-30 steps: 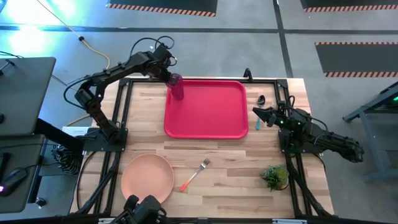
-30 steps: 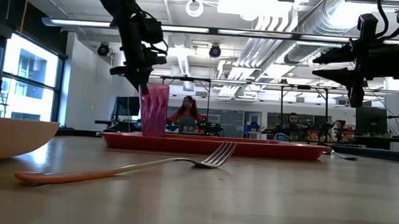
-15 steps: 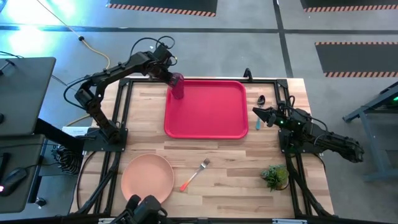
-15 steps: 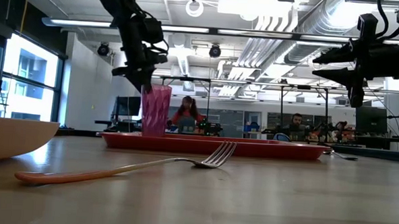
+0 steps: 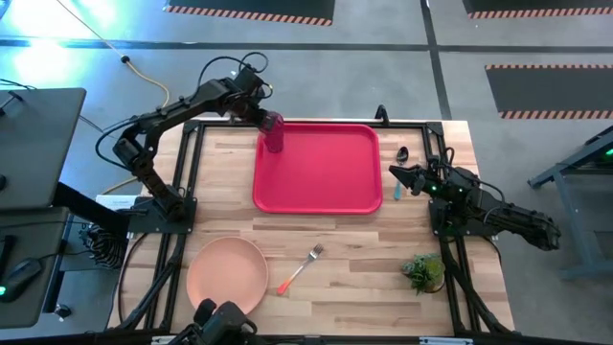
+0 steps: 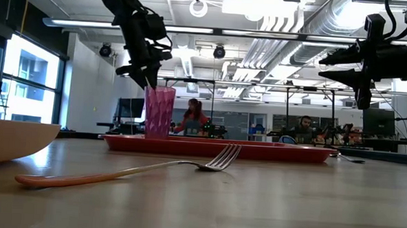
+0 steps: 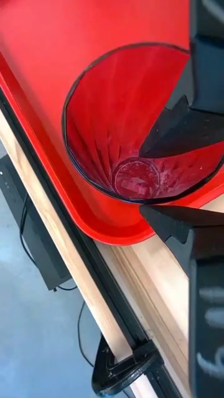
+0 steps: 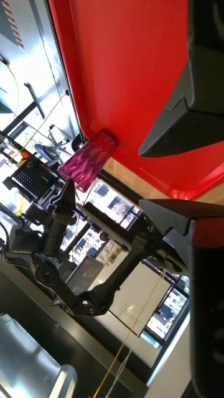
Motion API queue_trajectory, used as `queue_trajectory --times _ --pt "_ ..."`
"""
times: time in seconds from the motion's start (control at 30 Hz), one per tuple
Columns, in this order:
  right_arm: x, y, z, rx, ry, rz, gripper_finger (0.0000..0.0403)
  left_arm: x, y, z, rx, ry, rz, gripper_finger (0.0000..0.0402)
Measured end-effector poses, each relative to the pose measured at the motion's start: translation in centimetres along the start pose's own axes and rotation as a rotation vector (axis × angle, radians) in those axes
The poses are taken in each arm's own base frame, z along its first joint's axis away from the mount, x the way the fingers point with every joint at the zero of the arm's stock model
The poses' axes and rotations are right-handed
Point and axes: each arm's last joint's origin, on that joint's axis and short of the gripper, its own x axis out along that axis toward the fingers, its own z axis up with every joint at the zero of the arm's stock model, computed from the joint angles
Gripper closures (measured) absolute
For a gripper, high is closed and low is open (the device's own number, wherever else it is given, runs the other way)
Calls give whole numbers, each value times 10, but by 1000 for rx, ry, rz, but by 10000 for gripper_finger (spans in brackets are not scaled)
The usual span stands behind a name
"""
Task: Pick and place plate/cup/fork/spoon on tray
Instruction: Put the pink cup to the top left side of the red serving tray, then put the blue spoon to the right side of the red serving tray
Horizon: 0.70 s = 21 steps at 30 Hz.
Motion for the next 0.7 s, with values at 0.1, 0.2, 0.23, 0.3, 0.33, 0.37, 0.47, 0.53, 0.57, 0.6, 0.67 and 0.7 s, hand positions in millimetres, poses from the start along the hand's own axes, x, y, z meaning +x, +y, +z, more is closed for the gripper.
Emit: queue_trajectory --times 0.1,0.2,0.23,0.3,0.33,0.37,0.47,0.53,0.57,0.6,0.67,0.7 --pt "0 0 0 1 0 0 293 -6 0 0 1 -15 -4 277" --pt "0 0 0 24 -1 0 293 -15 0 0 2 -47 -9 277" --pt "0 0 0 36 0 0 293 -18 0 0 6 -58 -9 277" --pt "0 0 0 59 -2 1 293 -27 1 0 16 -82 -11 277" --pt "0 0 0 67 -3 3 293 -31 1 0 20 -94 -12 277" --pt "0 1 1 77 -8 8 293 -36 2 -1 23 -107 -14 277" --pt "0 4 4 85 -39 42 293 -53 3 -3 38 -154 -20 277" --pt "0 7 7 89 -85 62 293 -65 4 -5 60 -185 -24 277" --pt "-1 8 9 92 -112 68 293 -71 4 -6 72 -198 -25 277" --pt "-1 9 11 94 -137 77 293 -77 4 -8 81 -211 -27 277" --pt "-2 11 13 79 -172 90 293 -89 4 -11 83 -243 -33 277" --pt "-2 12 14 74 -185 94 293 -94 4 -12 84 -258 -36 277"
